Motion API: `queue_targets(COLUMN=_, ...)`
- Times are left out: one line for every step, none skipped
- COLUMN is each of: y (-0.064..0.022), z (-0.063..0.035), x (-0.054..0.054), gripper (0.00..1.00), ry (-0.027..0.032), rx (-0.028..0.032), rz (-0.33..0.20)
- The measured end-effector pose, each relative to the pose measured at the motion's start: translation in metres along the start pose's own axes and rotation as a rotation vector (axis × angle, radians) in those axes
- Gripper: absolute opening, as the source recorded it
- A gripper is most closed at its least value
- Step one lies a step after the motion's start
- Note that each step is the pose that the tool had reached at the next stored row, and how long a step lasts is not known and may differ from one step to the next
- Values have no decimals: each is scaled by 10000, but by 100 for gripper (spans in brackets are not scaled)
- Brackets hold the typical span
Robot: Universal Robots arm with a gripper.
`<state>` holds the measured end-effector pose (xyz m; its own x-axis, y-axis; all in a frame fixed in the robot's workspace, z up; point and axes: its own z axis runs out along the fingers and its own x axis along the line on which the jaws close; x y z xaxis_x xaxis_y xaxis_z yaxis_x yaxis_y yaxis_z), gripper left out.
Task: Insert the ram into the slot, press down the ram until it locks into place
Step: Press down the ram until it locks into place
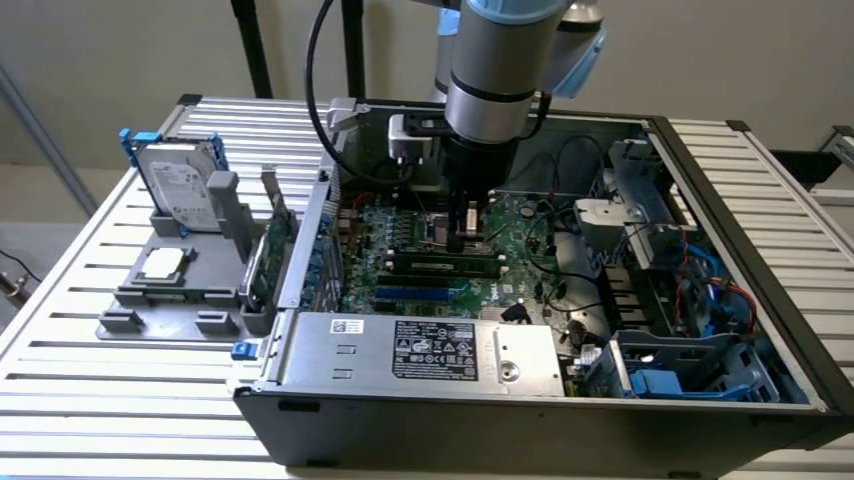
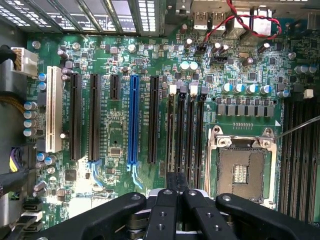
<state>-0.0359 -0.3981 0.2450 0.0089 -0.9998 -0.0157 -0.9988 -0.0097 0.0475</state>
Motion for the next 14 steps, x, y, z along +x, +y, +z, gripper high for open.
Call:
queue_targets(y=8, z=15, x=-1, gripper=11, ry=-1, rx=1, rz=0)
queue_targets(y=12, z=31, x=-1, gripper=11, ry=-1, rx=1, rz=0)
queue_targets(y=15, z=47, x=0, gripper=11, ry=-1, rx=1, rz=0)
queue_targets(y=18, z=65, x=0, gripper=11, ry=0, rx=1, rz=0)
queue_targets(y=17, z=84, x=1, gripper=11, ry=1, rx=2, rz=-1)
queue_targets(y=17, z=102, x=1, gripper=11, ry=0, rx=2, rz=-2)
queue_targets(y=17, z=120, x=1, gripper=11, ry=-1, rx=2, rz=-1)
queue_targets(y=16, z=138, x=1, gripper=11, ry=0, rx=2, rz=0)
queue_targets(y=17, z=153, x=3, gripper=11, ry=11, rx=-3, rz=0)
queue_targets(y=16, z=170, x=3, gripper=11, ry=9, rx=-1, rz=-1)
queue_targets(y=17, z=188, x=4, gripper=11, ry=14, rx=-4, rz=0)
queue_targets(y=17, z=203, x=5, gripper=11, ry=18, rx=-3, rz=0)
queue_targets(y=17, z=206, x=4, gripper=11, ry=15, rx=-3, rz=0)
queue_targets(y=18, z=194, x=5, gripper=11, ry=16, rx=-3, rz=1)
